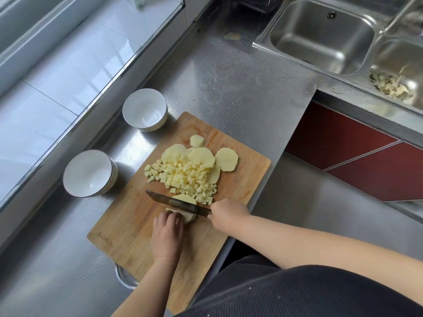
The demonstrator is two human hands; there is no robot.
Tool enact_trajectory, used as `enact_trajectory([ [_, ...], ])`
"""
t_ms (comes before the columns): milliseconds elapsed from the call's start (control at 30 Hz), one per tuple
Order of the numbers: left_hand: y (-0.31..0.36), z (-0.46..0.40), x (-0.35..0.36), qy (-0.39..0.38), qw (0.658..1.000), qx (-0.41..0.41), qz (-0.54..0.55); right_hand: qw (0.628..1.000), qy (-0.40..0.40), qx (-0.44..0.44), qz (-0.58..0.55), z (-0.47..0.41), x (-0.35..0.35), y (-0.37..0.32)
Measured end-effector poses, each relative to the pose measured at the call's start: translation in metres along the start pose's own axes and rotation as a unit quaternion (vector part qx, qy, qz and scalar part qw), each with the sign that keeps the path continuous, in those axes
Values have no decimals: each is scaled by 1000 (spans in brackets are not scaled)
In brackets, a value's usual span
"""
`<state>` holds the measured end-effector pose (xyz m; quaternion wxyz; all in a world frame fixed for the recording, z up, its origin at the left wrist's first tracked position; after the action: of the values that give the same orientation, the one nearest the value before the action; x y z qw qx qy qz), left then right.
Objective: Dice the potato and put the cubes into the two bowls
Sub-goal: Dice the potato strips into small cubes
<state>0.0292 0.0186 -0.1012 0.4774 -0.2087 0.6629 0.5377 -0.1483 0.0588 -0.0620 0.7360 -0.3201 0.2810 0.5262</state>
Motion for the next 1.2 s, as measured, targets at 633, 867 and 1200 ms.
enact_trajectory([
  [633, -4, 3, 1, -14, 998, -42, 40, 998, 32, -45, -1, 11, -1, -7],
  [867, -5, 3, 2, -22, 997, -58, 37, 995, 55, -86, -1, 20, -8, -12],
  [1200, -3, 5, -1, -18, 998, -47, 34, 994, 69, -78, -5, 22, -12, -13],
])
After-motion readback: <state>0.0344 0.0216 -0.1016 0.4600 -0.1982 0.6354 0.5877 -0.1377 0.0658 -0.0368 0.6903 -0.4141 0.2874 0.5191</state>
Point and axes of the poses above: each hand's wrist, its own z-axis away from the middle knuckle, its own x-axis out of the palm, y = z × x, the point moved 5 cm from there along -z, towards the middle knuckle, and after that the axes turned 8 degrees about z, right-handed, at the moved point
